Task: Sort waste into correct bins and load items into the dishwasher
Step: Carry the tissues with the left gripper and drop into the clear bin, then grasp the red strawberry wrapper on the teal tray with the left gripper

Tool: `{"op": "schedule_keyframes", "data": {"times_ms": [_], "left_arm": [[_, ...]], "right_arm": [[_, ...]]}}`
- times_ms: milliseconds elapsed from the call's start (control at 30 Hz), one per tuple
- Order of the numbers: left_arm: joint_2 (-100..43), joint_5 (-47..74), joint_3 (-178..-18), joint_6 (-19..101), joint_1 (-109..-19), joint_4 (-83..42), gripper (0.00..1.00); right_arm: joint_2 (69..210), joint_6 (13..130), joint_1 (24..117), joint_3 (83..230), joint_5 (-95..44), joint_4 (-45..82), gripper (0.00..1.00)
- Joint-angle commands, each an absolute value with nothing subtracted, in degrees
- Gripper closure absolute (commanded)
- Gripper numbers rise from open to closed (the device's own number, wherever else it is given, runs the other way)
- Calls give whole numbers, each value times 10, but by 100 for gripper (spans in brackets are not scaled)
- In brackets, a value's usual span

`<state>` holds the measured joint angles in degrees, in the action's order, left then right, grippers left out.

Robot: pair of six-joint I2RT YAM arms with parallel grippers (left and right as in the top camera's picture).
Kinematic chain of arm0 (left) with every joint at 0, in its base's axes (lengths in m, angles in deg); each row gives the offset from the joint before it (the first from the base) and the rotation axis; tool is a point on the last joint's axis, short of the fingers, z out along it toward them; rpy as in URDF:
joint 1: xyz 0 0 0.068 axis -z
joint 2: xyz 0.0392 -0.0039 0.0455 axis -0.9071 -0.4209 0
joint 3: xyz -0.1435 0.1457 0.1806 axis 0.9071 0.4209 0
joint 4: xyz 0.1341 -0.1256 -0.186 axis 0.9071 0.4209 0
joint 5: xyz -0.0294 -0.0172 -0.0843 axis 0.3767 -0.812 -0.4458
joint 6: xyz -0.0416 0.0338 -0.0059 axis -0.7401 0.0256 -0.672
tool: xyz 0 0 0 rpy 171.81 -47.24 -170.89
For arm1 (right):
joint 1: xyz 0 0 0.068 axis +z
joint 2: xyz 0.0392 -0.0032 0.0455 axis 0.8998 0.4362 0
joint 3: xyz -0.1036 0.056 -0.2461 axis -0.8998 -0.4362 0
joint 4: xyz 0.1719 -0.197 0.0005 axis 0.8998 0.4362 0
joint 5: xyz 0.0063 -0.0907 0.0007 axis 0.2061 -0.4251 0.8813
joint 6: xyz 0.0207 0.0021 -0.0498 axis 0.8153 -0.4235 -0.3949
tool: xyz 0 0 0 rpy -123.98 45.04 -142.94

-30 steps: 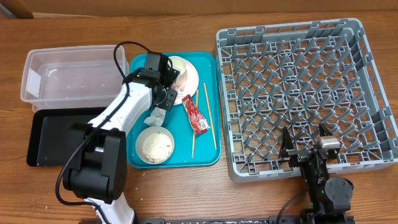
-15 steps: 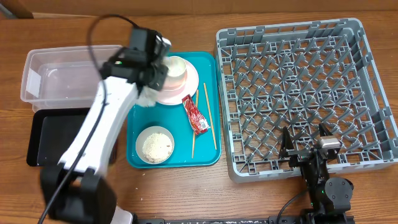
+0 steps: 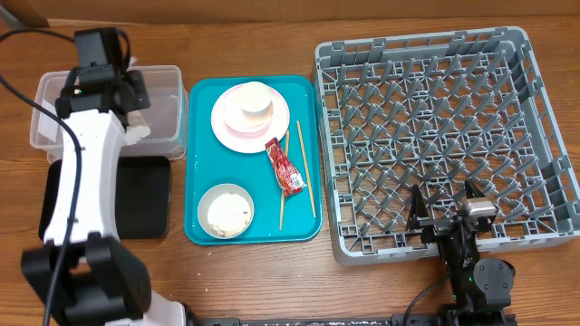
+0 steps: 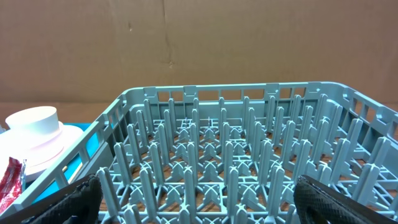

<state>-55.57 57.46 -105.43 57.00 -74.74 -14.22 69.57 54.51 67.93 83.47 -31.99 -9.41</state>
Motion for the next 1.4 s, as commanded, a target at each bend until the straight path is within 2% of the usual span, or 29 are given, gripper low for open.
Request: {"op": "schedule_keyframes", "data": {"times_ms": [0,300,433,467,533,600,900,1067,1100,1167,1367], "left_arm": [[-616,580,-1053,542,-775,-165,96],[-671,578,-1053,562,-793,-232,95],[-671,578,-1053,563,-793,-251,87],[-671,578,-1053,562,-793,-251,80],[-671,578,-1053,563,-793,-251,47],[-671,578,-1053,563,-793,-251,40],[-621,560,-1070,562,-776,-217,38],[-523,438,-1078,498,-726,-122,43],[-498,368,-1078,467,-704,-78,43],[-484,304,-1077,446,-677,-28,43],[-491,282,-1056,419,-576,68,44]], "right_arm": [[690,543,679,829,-317,-98,0],[690,543,679,829,-317,-98,0],[690,543,679,829,-317,-98,0],[690,543,679,829,-317,-98,0],[690,543,679,829,-317,-98,0],[690,543,679,829,-317,-98,0],[690,543,679,829,-317,-98,0],[690,543,679,829,-317,-98,0],[690,543,679,829,-317,-98,0],[690,543,679,829,-317,-98,0],[690,543,679,829,-317,-98,0]]}}
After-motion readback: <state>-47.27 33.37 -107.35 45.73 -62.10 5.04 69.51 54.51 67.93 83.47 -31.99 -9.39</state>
